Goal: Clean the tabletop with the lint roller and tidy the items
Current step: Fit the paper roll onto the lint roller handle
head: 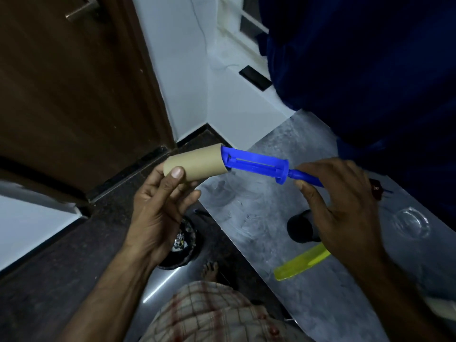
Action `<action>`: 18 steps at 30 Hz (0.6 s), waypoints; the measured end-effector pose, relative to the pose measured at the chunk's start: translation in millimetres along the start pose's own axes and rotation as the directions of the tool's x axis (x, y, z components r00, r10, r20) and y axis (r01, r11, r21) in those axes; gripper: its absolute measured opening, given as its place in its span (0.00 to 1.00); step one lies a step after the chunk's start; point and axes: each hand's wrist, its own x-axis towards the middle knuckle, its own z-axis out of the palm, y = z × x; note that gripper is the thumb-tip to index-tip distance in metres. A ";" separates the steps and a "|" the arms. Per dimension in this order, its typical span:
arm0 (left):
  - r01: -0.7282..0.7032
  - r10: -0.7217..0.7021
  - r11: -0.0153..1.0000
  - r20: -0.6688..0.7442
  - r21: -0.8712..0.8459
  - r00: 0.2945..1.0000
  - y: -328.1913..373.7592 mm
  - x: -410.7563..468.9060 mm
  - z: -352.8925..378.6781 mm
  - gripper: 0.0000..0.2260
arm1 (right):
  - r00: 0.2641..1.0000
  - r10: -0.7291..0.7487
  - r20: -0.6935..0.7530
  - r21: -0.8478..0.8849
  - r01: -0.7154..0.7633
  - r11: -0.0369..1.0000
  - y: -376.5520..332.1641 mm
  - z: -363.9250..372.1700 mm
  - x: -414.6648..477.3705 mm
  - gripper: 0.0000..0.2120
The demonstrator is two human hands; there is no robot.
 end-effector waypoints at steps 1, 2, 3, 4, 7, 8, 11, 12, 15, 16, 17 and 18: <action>0.005 -0.006 0.999 -0.025 -0.033 1.000 -2.8 -0.3 -1.7 0.10 | 1.000 -0.003 -0.006 0.007 0.003 1.000 -1.4 3.0 0.2 0.10; -0.002 -0.002 0.998 -0.057 -0.064 0.998 -5.4 -0.7 -4.2 0.09 | 1.000 -0.009 -0.007 0.019 0.010 1.000 -3.8 7.3 1.6 0.10; -0.019 0.011 0.996 -0.089 -0.091 0.996 -7.8 -1.2 -6.2 0.07 | 1.000 -0.016 -0.004 0.033 0.016 0.999 -6.8 12.1 3.2 0.09; -0.046 0.032 0.993 -0.123 -0.112 0.992 -10.6 -2.0 -7.6 0.06 | 1.000 -0.022 0.000 0.045 0.022 0.999 -10.1 16.9 4.8 0.08; -0.132 0.094 0.980 -0.232 -0.152 0.968 -18.4 -5.6 -10.6 0.04 | 0.998 -0.059 0.010 0.064 0.059 0.996 -17.4 30.2 11.5 0.08; -0.156 0.110 0.975 -0.263 -0.161 0.958 -20.4 -6.6 -12.5 0.05 | 0.997 -0.079 0.011 0.072 0.078 0.994 -19.3 34.6 14.3 0.08; -0.193 0.122 0.962 -0.326 -0.194 0.937 -23.6 -9.2 -19.1 0.06 | 0.994 -0.109 0.024 0.117 0.105 0.988 -25.3 48.4 20.1 0.07; -0.193 0.114 0.958 -0.339 -0.211 0.934 -24.4 -10.2 -21.8 0.06 | 0.994 -0.103 0.036 0.142 0.097 0.985 -27.8 53.9 20.4 0.07; -0.171 0.049 0.942 -0.385 -0.288 0.922 -27.9 -12.6 -29.0 0.05 | 0.994 -0.050 0.098 0.237 0.026 0.971 -35.6 71.4 16.2 0.04; -0.161 0.021 0.934 -0.399 -0.320 0.917 -29.9 -12.8 -31.3 0.07 | 0.992 -0.024 0.121 0.267 -0.009 0.964 -37.9 76.2 14.0 0.03; -0.152 -0.007 0.924 -0.412 -0.350 0.911 -32.5 -13.1 -34.7 0.08 | 0.989 0.000 0.146 0.291 -0.043 0.956 -40.0 81.5 11.6 0.02; -0.142 -0.033 0.916 -0.423 -0.376 0.906 -35.2 -12.8 -38.4 0.08 | 0.985 0.021 0.170 0.305 -0.073 0.949 -41.9 86.6 9.2 0.02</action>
